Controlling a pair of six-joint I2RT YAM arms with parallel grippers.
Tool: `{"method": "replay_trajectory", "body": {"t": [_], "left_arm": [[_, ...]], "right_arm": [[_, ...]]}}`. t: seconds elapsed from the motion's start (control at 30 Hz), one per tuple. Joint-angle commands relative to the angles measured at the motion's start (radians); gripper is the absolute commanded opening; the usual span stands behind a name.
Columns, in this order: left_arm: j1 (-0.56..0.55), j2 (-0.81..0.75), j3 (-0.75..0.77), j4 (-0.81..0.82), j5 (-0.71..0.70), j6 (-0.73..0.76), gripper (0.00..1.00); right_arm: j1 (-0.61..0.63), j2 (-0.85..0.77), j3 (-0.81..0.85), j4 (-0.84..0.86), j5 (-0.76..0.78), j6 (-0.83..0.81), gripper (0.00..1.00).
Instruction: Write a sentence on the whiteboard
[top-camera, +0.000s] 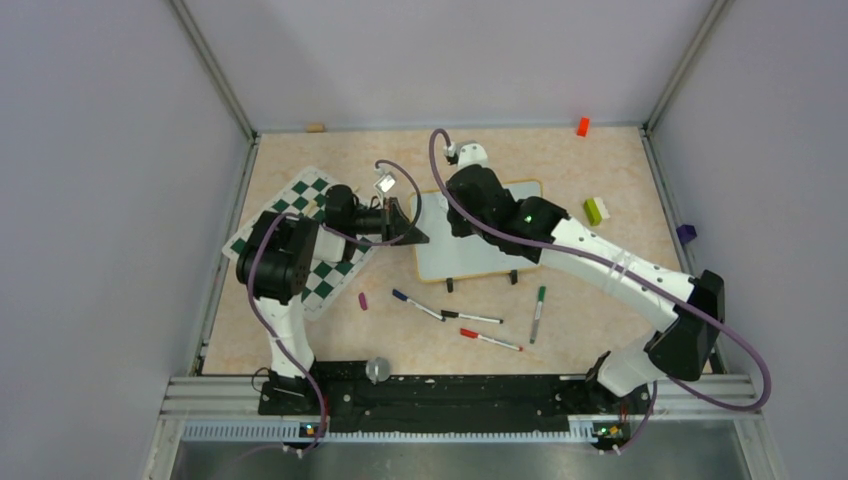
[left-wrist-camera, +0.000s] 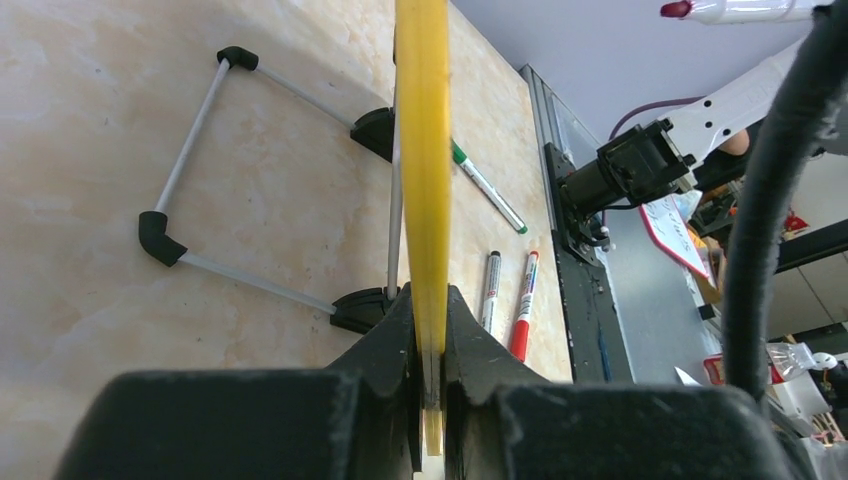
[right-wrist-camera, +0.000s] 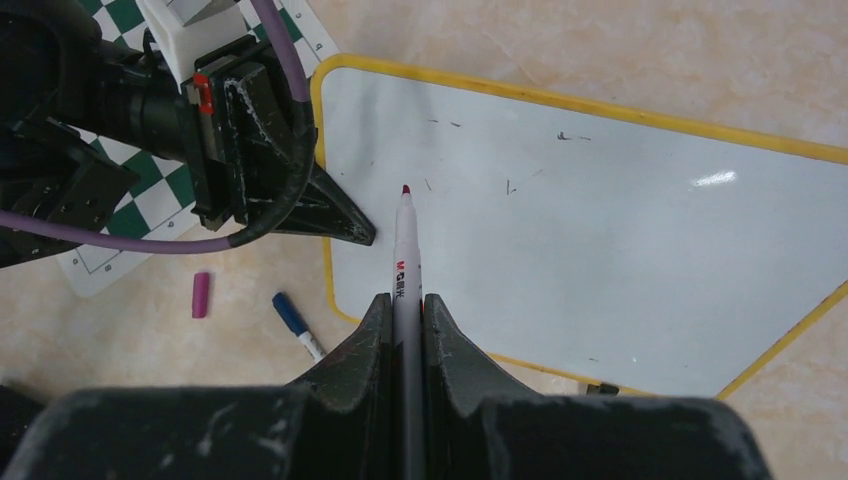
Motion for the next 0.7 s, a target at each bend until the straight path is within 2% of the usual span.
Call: {"method": "replay_trajectory", "body": {"t": [0.0,0.13,0.33,0.47,0.6,0.67], "left_arm": [[0.017,0.023,-0.003,0.265,0.034,-0.134,0.0],[0.02,0.041,0.0,0.32,0.038,-0.186,0.0],[0.005,0.019,0.016,0.17,0.034,-0.07,0.0],[-0.01,-0.045,0.022,-0.117,-0.011,0.159,0.0],[-0.068,-0.104,0.117,-0.661,-0.091,0.534,0.0],[-0.093,-0.096,0.153,-0.752,-0.101,0.599,0.0]], "right_arm": [[0.012,0.023,0.018,0.068,-0.001,-0.039,0.0],[0.012,0.049,0.036,0.07,-0.005,-0.048,0.0],[0.012,0.049,0.037,0.071,0.008,-0.057,0.0],[0.011,0.029,0.023,0.074,0.026,-0.056,0.0],[0.012,0.001,0.003,0.078,0.042,-0.055,0.0],[0.011,-0.018,-0.011,0.081,0.047,-0.053,0.0]]}}
